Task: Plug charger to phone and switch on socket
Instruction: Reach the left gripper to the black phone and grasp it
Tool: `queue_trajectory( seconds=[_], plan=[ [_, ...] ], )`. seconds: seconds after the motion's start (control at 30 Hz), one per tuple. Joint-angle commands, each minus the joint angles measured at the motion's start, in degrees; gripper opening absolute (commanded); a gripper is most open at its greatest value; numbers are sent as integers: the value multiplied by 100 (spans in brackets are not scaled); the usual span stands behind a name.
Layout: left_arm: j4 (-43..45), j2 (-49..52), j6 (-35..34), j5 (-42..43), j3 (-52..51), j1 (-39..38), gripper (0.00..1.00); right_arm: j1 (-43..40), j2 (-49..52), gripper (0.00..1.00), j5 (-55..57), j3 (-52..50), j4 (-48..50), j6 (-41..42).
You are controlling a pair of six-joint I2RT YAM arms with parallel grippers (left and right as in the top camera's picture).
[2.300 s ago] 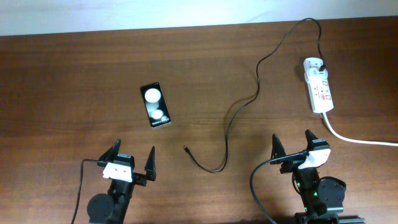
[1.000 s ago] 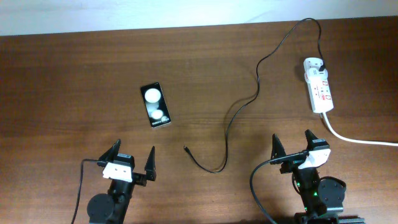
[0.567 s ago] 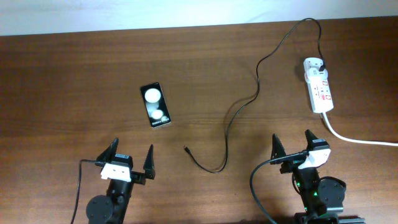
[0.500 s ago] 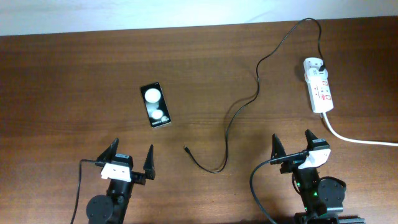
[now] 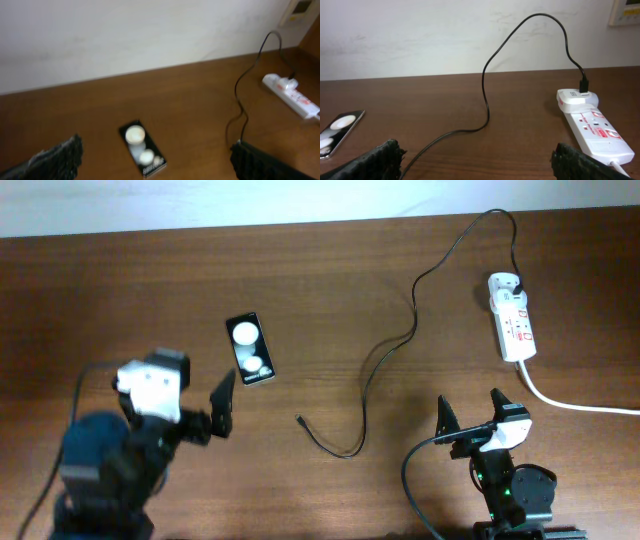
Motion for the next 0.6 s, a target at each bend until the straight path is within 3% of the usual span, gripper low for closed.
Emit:
queue_trajectory(
  seconds=[0.0,0.13,0.57],
  plan=[
    [-914,1475,372,269,1639,24,99,50,-44,99,-33,-37,-20,17],
    [-1674,2806,372,291,2592,24,99,50,-44,99,-33,-37,-17,17],
    [-1587,5619,372,286,2597,24,99,50,-44,99,-31,-37,-20,17]
  ],
)
